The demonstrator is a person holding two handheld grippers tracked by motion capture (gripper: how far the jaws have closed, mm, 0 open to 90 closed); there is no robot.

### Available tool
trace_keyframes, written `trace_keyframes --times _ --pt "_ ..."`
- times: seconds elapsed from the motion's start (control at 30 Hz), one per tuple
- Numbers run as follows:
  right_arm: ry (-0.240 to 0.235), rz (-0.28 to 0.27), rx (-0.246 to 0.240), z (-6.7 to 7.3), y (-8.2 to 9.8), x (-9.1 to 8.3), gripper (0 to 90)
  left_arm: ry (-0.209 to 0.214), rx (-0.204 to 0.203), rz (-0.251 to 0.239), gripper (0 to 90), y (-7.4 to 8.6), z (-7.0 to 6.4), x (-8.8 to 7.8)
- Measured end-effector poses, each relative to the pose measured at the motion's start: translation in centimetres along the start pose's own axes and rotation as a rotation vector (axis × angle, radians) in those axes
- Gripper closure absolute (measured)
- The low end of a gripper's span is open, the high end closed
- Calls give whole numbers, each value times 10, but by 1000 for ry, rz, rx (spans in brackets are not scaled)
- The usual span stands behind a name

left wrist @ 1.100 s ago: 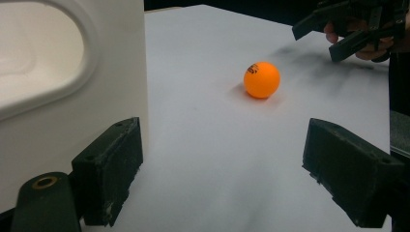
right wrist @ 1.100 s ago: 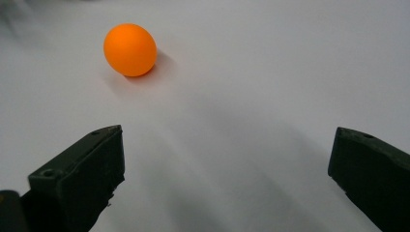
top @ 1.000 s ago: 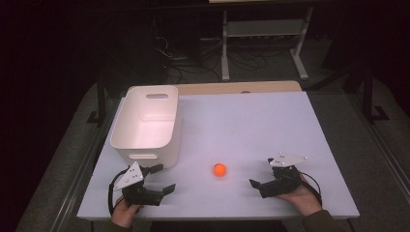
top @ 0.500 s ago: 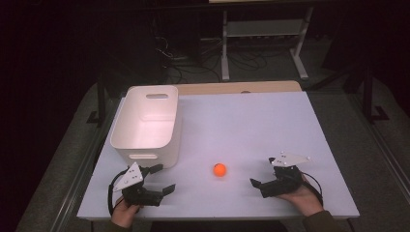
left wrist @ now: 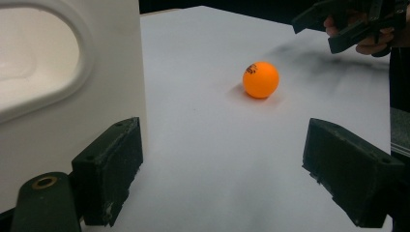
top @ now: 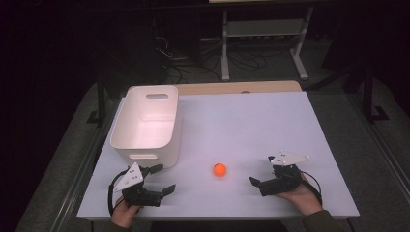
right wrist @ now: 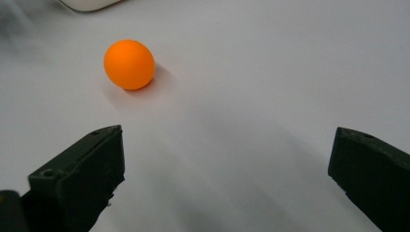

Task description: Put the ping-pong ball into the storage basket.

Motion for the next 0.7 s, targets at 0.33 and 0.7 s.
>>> trace_keyframes --times 0.33,0.7 --pt "-10 -9 -25 3 -8 2 0 -4 0 2 141 0 -1 0" --pt "-20 -9 -39 5 -17 7 0 -7 6 1 141 0 -1 0"
Point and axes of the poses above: each handheld gripper's, and its own axes: x roughly forward along the jaws, y roughly out of its underside, z roughly to its left, the point moved 2 cm from there along x, roughly forward along the jaws, and after that the axes turned 15 degrees about z, right-handed, at the moved point
